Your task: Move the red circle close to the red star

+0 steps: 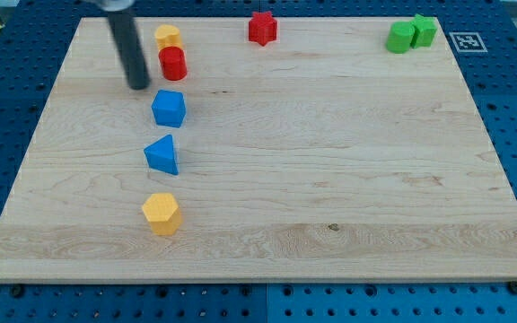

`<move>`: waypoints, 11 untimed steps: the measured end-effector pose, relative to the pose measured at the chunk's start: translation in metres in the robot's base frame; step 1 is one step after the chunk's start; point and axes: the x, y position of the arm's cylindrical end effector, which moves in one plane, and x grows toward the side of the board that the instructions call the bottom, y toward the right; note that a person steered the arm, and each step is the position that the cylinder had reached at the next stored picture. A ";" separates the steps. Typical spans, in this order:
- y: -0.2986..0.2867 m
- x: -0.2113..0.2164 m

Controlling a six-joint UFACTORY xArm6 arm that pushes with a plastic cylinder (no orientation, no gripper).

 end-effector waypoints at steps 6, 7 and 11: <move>0.117 -0.026; 0.128 -0.039; 0.158 -0.059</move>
